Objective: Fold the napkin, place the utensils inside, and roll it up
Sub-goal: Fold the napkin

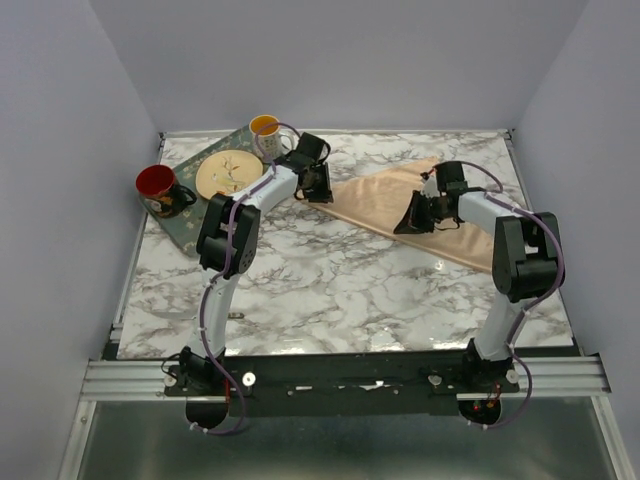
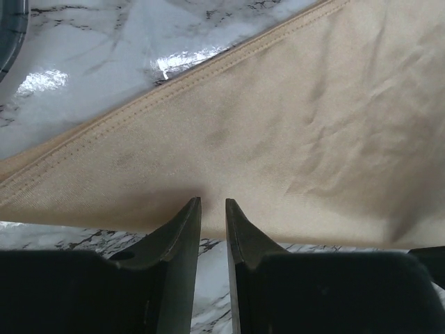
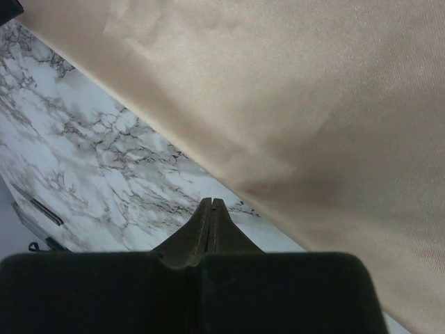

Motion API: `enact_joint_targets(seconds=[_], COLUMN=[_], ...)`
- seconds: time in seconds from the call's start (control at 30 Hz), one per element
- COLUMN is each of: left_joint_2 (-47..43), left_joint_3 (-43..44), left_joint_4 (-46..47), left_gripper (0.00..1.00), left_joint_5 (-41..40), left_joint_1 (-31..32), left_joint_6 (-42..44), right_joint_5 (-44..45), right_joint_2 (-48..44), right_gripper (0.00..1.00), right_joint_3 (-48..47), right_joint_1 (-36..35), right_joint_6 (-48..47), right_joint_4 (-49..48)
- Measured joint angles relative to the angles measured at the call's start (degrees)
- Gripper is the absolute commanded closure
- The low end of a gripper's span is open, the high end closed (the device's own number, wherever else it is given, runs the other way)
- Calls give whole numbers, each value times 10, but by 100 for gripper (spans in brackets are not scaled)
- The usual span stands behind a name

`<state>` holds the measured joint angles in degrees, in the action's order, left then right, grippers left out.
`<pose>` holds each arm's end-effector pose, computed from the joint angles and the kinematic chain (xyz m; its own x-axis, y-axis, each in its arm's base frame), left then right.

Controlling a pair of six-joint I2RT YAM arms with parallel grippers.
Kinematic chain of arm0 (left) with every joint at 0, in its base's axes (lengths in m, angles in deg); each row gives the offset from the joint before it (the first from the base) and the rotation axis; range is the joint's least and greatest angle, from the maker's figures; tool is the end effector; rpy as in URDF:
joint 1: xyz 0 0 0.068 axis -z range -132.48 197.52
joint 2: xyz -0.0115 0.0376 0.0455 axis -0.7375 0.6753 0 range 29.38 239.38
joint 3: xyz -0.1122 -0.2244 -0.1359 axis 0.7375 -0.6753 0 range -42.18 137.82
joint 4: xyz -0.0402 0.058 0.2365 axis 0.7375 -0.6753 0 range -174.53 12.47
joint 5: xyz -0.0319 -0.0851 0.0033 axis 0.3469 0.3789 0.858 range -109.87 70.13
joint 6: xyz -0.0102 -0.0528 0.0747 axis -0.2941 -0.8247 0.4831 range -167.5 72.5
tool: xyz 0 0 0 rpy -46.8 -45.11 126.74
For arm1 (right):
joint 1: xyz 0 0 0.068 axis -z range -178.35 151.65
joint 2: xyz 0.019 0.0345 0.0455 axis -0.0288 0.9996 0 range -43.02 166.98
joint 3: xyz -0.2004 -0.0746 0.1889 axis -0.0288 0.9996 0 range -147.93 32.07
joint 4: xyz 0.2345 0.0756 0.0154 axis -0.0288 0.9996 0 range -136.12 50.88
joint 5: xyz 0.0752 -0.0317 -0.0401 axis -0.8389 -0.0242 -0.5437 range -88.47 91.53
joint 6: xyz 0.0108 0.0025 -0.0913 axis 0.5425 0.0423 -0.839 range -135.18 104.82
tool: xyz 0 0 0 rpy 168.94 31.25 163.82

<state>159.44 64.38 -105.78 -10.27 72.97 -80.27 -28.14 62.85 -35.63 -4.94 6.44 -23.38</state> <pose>0.4713 -0.2397 0.1669 -0.8761 -0.1742 -0.4496 0.0508 0.8939 -0.4454 0.3768 0.0848 0.1580 -0.9319 0.2146 -0.2926 0.0048 0.8137 0.5813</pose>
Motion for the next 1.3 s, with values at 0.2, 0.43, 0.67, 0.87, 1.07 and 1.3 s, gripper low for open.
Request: enact_joint_targets(seconds=[0.2, 0.43, 0.67, 0.87, 1.07, 1.3], left_joint_2=[26, 28, 23, 20, 9, 8], left_joint_3=[7, 7, 3, 2, -7, -15], left_joint_4=[-6, -6, -10, -19, -23, -26], left_gripper=[70, 69, 67, 67, 67, 67], left_joint_5=[-4, -11, -16, -14, -14, -14], left_joint_1=[-18, -38, -41, -41, -40, -40], left_joint_6=[0, 4, 8, 4, 1, -1], right_joint_5=[-2, 48, 145, 234, 329, 361], right_joint_2=[10, -45, -121, -193, -221, -185], right_gripper=[99, 99, 99, 99, 99, 99], right_joint_3=[16, 95, 140, 168, 190, 203], right_joint_1=[23, 93, 154, 172, 223, 290], right_joint_6=[15, 35, 37, 68, 99, 118], right_joint_4=[-12, -16, 7, 33, 57, 54])
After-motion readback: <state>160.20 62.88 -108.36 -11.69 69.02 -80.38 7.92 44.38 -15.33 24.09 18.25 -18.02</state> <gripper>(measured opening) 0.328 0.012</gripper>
